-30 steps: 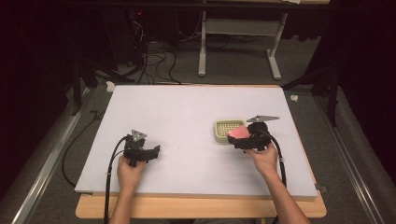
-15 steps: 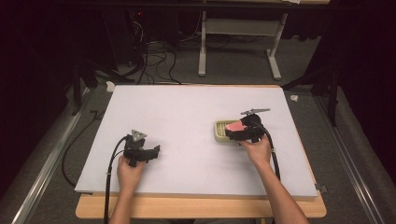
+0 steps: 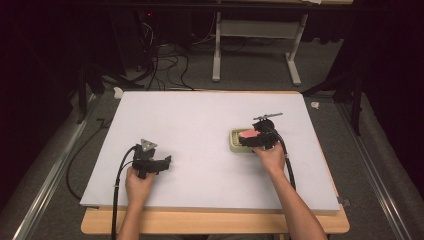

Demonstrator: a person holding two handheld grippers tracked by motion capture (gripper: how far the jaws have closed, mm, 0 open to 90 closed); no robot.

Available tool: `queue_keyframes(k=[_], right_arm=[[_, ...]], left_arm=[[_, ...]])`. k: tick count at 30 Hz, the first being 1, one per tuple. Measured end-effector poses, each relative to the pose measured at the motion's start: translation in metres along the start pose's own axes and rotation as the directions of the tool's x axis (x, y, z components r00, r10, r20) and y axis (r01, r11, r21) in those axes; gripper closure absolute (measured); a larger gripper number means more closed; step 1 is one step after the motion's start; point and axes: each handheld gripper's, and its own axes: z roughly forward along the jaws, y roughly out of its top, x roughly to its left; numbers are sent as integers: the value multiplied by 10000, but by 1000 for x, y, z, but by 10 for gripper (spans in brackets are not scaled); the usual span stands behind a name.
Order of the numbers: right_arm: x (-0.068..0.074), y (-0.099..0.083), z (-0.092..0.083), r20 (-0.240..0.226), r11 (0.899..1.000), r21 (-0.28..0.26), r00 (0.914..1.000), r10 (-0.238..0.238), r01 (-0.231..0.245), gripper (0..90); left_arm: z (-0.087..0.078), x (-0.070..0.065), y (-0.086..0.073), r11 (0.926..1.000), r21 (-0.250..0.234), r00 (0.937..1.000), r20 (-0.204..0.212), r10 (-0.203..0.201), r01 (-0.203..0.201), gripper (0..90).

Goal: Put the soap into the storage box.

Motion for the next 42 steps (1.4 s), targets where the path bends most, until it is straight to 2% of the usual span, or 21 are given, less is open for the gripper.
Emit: queue_keyframes(k=[8, 11, 13, 22, 25, 29, 36, 42], right_arm=[[-2, 0, 7, 169, 9998, 186, 9998, 89, -92, 134], [1, 0, 9, 398, 9997, 236, 9992, -70, 61, 133], [1, 0, 11, 302, 9994, 340, 9995, -128, 117, 130], [0, 2, 0, 306, 9994, -329, 9995, -56, 66, 124], [0, 1, -3, 260, 9989, -449, 9996, -137, 148, 125], [3, 1, -8, 540, 9960, -675, 9970, -550, 586, 136], [6, 1, -17, 562, 9916, -1049, 9959, -704, 760, 164], [5, 0, -23, 496, 9901, -1100, 9954, -823, 874, 186]], left_arm=[[0, 0, 0, 10000, -2, 10000, 0, 0, 0, 200], [0, 0, 0, 10000, 0, 10000, 0, 3, -3, 200], [0, 0, 0, 10000, 0, 10000, 0, 1, -1, 200], [0, 0, 0, 10000, -1, 10000, -1, 2, -2, 200], [0, 0, 0, 10000, 0, 10000, -2, 6, -6, 200], [0, 0, 0, 10000, 1, 10000, -10, 5, -5, 200], [0, 0, 0, 10000, 0, 10000, -11, 7, -7, 200], [0, 0, 0, 10000, 1, 10000, -13, 10, -10, 200]])
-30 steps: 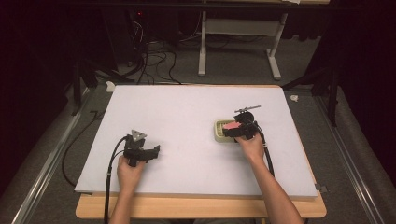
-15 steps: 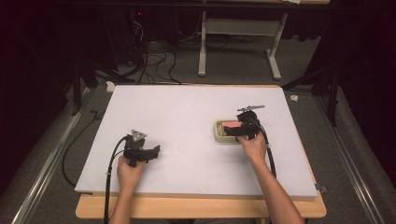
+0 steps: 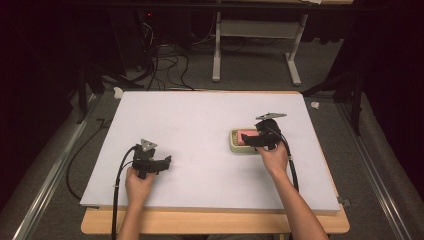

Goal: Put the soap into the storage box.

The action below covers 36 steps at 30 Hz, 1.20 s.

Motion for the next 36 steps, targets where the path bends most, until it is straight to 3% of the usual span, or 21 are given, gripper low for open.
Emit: queue_keyframes(k=[15, 36], right_arm=[[-6, -4, -21, 98, 9987, -494, 9998, -154, 158, 207], [-28, -31, -44, 33, 9940, -1024, 9992, 392, -387, 214]], left_arm=[[0, 0, 0, 10000, -7, 10000, -5, -5, 5, 200], [0, 0, 0, 10000, 11, 10000, -16, 5, -5, 200]])
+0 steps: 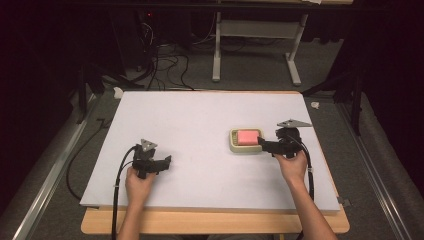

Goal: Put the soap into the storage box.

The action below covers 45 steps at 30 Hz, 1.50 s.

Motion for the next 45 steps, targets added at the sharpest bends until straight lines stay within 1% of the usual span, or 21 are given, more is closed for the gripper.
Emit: queue_keyframes(k=[12, 19, 24, 25, 29, 30, 31, 32, 33, 34, 35, 36, 37, 38, 40, 45], right_arm=[[-2, -11, -14, -78, 9995, -320, 9999, 70, -73, 216], [1, -15, -22, -199, 9989, -476, 9998, 13, -23, 216], [3, -19, -25, -274, 9985, -553, 9996, 29, -45, 216], [3, -20, -26, -312, 9982, -602, 9995, -27, 8, 216], [4, -23, -29, -345, 9979, -646, 9994, 36, -58, 216], [4, -24, -30, -358, 9976, -690, 9993, -69, 44, 217], [5, -25, -31, -360, 9975, -699, 9993, 14, -39, 217], [4, -26, -32, -378, 9974, -721, 9993, -48, 21, 217], [5, -28, -33, -388, 9974, -716, 9992, 20, -47, 218], [5, -29, -34, -385, 9972, -753, 9992, -60, 31, 217], [5, -29, -34, -377, 9973, -741, 9993, 0, -28, 217], [5, -31, -35, -356, 9969, -782, 9993, -68, 40, 216], [6, -32, -36, -365, 9969, -780, 9993, 14, -42, 216], [5, -33, -37, -372, 9967, -813, 9993, -77, 47, 216], [6, -34, -38, -374, 9968, -802, 9993, 0, -30, 216], [6, -39, -40, -441, 9967, -811, 9990, -16, -20, 216]], left_arm=[[0, 0, 0, 10000, 0, 10000, -3, 2, -2, 200], [0, 0, 0, 10000, -15, 10000, -4, 2, -2, 200], [0, 0, 0, 10000, -15, 10000, -9, 8, -8, 200], [0, 0, 0, 10000, -16, 10000, -10, 8, -8, 200], [0, 0, 0, 10000, -30, 10000, -21, 6, -6, 199], [0, 0, 0, 10000, -34, 10000, -24, 5, -6, 200], [0, 0, 0, 10000, -34, 10000, -25, 5, -5, 199], [0, 0, 0, 10000, -35, 10000, -28, 5, -5, 199], [0, 0, 0, 10000, -32, 10000, -28, 9, -9, 199], [0, 0, 0, 10000, -31, 10000, -28, 9, -9, 199], [0, 0, 0, 10000, -34, 10000, -30, 8, -8, 199], [0, 0, 0, 10000, -33, 10000, -31, 10, -10, 199], [0, 0, 0, 10000, -34, 10000, -31, 9, -9, 199], [0, 0, 0, 10000, -31, 10000, -30, 12, -12, 199], [0, 0, 0, 10000, -34, 10000, -31, 8, -8, 199], [0, 0, 0, 10000, -30, 10000, -31, 8, -8, 199]])
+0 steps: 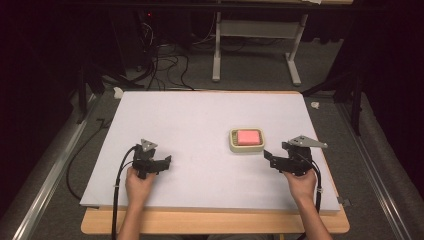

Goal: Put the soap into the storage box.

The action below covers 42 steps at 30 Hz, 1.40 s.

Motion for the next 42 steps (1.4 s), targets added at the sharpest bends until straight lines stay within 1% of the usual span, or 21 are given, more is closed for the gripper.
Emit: queue_keyframes(k=[3, 6, 9, 10, 23, 42], right_arm=[[0, -2, -1, -4, 10000, -13, 10000, -34, 34, 216], [1, -5, -2, 7, 10000, -2, 10000, 73, -73, 216], [0, -9, -3, -28, 10000, -27, 10000, 34, -34, 216], [1, -10, -3, -22, 9999, 5, 9999, 104, -104, 216], [1, -23, -2, -11, 9998, 150, 9999, 148, -148, 217], [-2, -38, 2, 239, 9987, 445, 9995, 229, -240, 220]], left_arm=[[0, 0, 0, 10000, -3, 10000, -1, 2, -2, 199], [0, 0, 0, 10000, -2, 10000, -2, 4, -4, 199], [0, 0, 0, 10000, -3, 10000, -3, 1, -1, 199], [0, 0, 0, 10000, -2, 10000, -3, 1, -1, 199], [0, 0, 0, 10000, 0, 10000, -10, 6, -6, 198], [0, 0, 0, 10000, -1, 10000, -13, 3, -3, 198]])
